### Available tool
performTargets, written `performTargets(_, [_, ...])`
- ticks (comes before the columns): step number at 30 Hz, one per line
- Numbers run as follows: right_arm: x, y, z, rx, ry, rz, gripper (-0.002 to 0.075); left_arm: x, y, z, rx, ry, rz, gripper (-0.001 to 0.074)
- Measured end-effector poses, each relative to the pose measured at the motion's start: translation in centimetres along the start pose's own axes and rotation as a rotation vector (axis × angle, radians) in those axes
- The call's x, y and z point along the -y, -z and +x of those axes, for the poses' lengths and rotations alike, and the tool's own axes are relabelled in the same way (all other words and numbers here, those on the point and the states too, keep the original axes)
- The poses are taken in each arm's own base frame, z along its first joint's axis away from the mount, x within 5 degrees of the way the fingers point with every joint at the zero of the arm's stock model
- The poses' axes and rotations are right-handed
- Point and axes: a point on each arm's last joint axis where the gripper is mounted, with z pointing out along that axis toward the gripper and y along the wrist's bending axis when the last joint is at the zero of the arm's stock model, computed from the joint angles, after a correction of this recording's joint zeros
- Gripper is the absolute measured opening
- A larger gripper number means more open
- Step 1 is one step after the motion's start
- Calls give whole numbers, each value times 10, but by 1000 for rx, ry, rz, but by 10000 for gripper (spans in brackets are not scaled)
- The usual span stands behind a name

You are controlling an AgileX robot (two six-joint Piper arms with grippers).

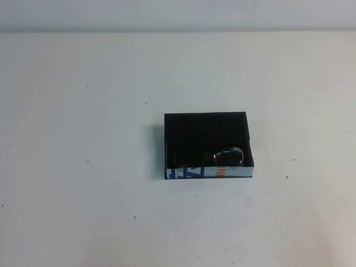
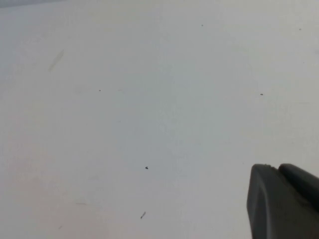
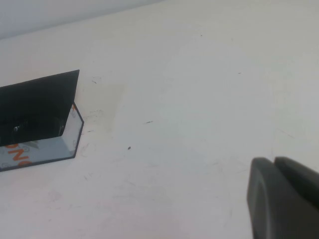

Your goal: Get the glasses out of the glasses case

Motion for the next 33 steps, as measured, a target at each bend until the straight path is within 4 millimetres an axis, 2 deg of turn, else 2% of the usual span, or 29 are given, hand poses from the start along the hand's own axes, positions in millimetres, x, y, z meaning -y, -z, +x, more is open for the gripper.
performTargets(33, [0,0,0,0,-15,-5,-18,0,0,0,0,0,0,-4])
